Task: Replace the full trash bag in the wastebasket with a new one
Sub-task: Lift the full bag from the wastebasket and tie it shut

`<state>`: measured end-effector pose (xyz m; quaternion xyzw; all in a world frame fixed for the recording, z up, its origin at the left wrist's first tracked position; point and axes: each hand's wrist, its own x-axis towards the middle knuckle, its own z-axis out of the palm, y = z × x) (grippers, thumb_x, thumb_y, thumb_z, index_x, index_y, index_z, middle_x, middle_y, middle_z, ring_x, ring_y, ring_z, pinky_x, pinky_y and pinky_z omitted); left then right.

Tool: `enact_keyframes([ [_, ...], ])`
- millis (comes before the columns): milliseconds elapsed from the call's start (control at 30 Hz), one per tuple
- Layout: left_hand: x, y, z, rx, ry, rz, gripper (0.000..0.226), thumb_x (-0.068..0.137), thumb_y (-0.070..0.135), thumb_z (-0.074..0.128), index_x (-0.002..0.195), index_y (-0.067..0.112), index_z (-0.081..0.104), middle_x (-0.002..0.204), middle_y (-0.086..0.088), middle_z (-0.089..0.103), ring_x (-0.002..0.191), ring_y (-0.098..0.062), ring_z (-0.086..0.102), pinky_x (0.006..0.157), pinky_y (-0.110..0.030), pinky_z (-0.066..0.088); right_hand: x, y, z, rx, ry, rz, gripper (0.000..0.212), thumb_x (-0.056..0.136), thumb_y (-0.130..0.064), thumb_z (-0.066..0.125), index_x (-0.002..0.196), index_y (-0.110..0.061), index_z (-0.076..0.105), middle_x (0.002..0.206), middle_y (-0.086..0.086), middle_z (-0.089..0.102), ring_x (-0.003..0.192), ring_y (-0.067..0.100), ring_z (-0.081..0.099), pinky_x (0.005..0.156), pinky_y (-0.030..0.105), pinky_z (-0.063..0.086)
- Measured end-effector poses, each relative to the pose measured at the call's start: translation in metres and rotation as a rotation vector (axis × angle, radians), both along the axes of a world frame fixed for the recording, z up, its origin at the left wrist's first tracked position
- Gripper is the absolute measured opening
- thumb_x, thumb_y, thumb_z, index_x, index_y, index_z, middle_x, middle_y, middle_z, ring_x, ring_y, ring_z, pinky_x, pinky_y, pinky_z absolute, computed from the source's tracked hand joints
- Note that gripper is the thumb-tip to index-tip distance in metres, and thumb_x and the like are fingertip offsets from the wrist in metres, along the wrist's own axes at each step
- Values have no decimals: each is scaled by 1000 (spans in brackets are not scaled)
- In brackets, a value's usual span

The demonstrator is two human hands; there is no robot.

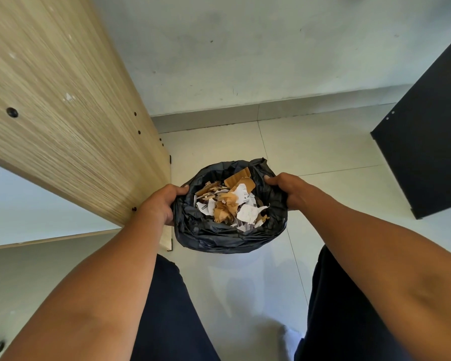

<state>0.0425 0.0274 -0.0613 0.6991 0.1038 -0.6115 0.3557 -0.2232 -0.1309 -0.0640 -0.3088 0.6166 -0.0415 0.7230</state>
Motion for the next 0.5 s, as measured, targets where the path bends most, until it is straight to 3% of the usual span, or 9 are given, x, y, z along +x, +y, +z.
enact_keyframes([
  [100, 2, 1, 4, 12, -12, -24, 18, 96, 18, 66, 100, 1, 69, 91, -19, 75, 75, -31, 74, 70, -48, 55, -2, -6, 1, 81, 30, 10, 27, 93, -16, 65, 114, 1, 64, 109, 20, 74, 103, 36, 70, 97, 56, 49],
  [200, 1, -6, -2, -104, -263, -11, 17, 92, -1, 61, 104, 6, 72, 102, -17, 74, 87, -30, 70, 77, -42, 58, 1, -8, -2, 43, 44, -46, 26, 90, -6, 64, 115, 3, 64, 112, 22, 71, 100, 36, 70, 92, 56, 52],
  [267, -7, -10, -3, -196, -560, -25, 21, 88, -4, 62, 91, 14, 70, 104, -11, 72, 94, -27, 67, 83, -35, 56, 7, -7, -5, -134, 79, -61, 17, 89, -4, 67, 106, 1, 65, 114, 23, 69, 97, 33, 68, 88, 49, 57],
  [333, -17, -11, -2, -276, -707, -7, 21, 88, -2, 63, 90, 19, 63, 107, -8, 68, 100, -26, 65, 87, -36, 54, 13, -1, -6, -485, 211, -2, 8, 87, -3, 69, 89, -9, 63, 100, 14, 69, 93, 29, 66, 79, 37, 58],
  [433, -18, -16, -3, -311, -696, -11, 24, 89, 8, 65, 112, 14, 67, 120, -10, 68, 110, -27, 64, 101, -43, 53, 15, 10, -2, -848, 300, 129, 15, 81, 2, 62, 82, -14, 60, 81, 0, 62, 77, 20, 60, 57, 23, 45],
  [500, -12, -20, -1, -260, -575, -81, 30, 82, 22, 69, 109, 10, 72, 115, -13, 73, 104, -32, 70, 100, -50, 55, 13, 10, -5, -880, 311, 171, 17, 80, 1, 60, 88, -14, 62, 82, 0, 61, 77, 19, 59, 57, 23, 45],
])
